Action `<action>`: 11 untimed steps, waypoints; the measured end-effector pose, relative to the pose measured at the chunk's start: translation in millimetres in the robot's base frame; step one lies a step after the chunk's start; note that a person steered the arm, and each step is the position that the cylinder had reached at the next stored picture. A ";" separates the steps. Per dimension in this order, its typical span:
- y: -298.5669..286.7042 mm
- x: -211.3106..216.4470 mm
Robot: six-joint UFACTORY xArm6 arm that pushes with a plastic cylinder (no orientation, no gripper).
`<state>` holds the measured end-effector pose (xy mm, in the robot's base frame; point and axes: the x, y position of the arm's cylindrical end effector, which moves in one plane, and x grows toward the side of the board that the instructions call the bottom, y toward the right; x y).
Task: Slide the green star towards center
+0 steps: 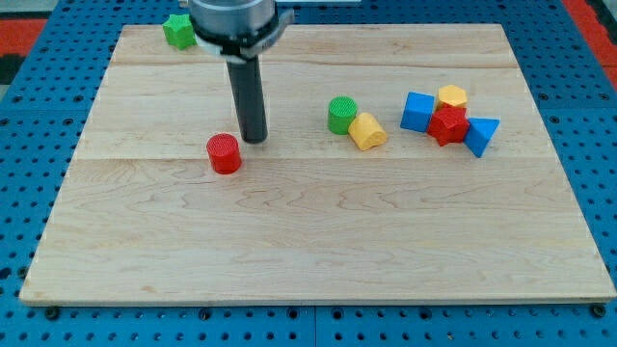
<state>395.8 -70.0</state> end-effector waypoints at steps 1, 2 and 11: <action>-14.8 -22.2; -92.0 -54.5; -11.1 -110.5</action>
